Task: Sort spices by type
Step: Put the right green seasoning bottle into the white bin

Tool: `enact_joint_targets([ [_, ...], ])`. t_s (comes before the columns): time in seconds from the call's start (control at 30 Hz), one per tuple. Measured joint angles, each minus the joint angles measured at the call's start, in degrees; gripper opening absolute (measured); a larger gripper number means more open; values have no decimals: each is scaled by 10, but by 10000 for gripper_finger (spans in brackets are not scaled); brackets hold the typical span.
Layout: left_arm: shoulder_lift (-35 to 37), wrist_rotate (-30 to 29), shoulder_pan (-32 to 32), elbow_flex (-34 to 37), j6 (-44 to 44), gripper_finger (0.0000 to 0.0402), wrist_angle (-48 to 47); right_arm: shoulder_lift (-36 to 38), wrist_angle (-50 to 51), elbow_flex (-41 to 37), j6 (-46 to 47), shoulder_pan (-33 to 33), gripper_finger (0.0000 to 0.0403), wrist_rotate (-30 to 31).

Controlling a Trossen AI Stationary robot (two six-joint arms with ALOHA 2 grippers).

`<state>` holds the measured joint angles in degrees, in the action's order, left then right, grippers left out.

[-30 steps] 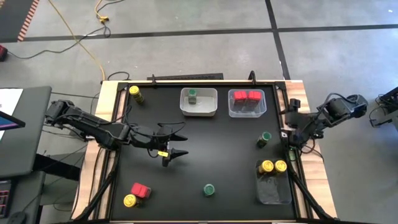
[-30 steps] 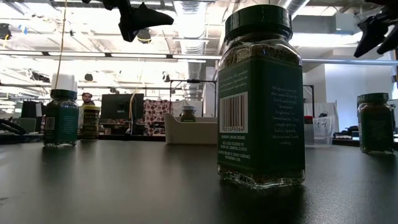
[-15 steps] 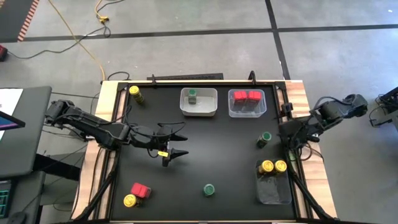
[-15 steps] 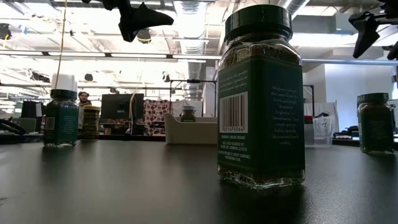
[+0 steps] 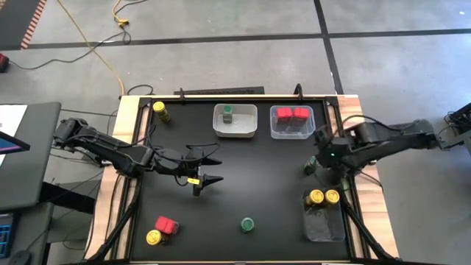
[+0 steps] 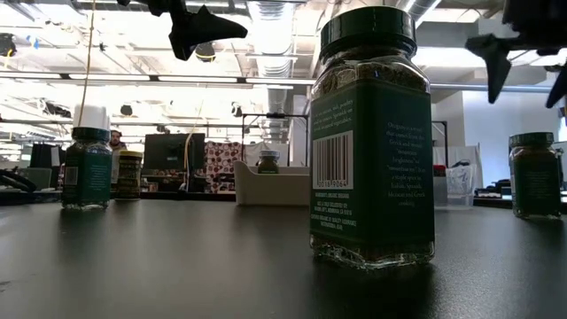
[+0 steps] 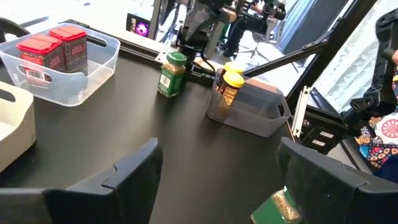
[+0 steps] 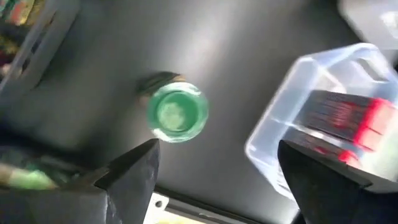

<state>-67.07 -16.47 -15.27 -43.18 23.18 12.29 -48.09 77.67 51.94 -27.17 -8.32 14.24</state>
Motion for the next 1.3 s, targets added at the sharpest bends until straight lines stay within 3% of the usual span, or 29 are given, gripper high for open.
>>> enact_joint_targets([
  [0.33, 0, 0, 0, 0, 0, 303, 0, -60, -5, 0, -164, 60, 354, -31],
  [0.63, 0, 0, 0, 0, -2, 303, 0, -110, -6, -1, -184, 61, 354, -57],
  [0.83, 0, 0, 0, 0, 0, 303, -13, -124, -17, -60, -194, 55, 354, -60],
  [1.07, 0, -1, 0, 0, 3, 303, -18, -110, -91, -78, -197, 29, 341, -56],
  [1.3, 0, -4, 0, 0, 3, 303, -19, -111, -83, -79, -214, 35, 322, -63],
])
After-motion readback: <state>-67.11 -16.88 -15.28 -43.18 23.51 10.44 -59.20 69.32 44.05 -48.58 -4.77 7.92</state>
